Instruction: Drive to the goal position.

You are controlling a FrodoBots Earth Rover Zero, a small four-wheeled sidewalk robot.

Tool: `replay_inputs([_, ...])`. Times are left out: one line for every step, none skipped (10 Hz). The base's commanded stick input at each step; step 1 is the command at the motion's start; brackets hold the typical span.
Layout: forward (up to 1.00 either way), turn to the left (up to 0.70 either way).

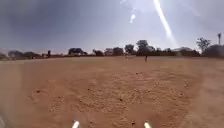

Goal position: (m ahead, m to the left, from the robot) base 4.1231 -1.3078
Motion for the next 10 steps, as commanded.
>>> replay_inputs([1.0, 0.0])
replay_inputs([1.0, 0.0])
replay_inputs([1.0, 0.0])
replay_inputs([1.0, 0.0])
replay_inputs([1.0, 0.0])
replay_inputs([1.0, 0.0])
replay_inputs([1.0, 0.0])
replay_inputs([1.0, 0.0])
replay_inputs([1.0, 0.0])
replay_inputs([1.0, 0.0])
